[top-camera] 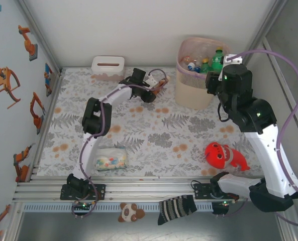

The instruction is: Put the plastic bottles in the bin

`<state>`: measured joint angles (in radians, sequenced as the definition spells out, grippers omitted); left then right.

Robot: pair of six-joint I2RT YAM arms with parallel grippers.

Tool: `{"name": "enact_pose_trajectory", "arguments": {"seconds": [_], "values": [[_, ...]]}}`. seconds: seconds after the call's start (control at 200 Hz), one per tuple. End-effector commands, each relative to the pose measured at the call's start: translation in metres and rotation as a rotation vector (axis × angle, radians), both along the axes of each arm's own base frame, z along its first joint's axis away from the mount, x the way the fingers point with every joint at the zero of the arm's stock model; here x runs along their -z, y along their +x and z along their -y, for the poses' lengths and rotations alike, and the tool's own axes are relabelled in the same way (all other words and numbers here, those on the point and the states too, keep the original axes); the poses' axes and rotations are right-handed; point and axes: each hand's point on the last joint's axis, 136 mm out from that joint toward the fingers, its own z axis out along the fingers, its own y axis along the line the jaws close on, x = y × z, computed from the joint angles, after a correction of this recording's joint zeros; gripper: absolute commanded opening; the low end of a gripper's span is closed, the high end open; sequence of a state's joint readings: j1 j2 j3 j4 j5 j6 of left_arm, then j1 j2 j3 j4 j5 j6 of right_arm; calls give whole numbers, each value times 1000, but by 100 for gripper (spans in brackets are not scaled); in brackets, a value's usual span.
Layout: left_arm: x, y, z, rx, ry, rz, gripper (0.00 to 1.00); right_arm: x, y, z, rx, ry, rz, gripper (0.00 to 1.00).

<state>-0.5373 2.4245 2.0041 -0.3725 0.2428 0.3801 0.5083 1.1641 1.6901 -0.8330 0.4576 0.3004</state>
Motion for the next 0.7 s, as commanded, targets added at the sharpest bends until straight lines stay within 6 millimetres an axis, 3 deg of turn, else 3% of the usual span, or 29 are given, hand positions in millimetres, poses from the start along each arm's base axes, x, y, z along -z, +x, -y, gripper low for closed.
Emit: {"name": "enact_pose_trajectory", "arguments": {"seconds": [0.0,0.16,0.34,0.696], "values": [[-68,7,-4,-23,-115,118,53,-1,-3,0,3,31,12,37],[-101,-11,-26,-57,-173,163,51,3,-1,-8,-22,64,11,37],[-135,-45,-41,-47,-234,181,49,4,1,-28,-115,120,16,41],[-212,-124,-39,79,-408,212,48,0,2,-76,-339,249,17,56]]}}
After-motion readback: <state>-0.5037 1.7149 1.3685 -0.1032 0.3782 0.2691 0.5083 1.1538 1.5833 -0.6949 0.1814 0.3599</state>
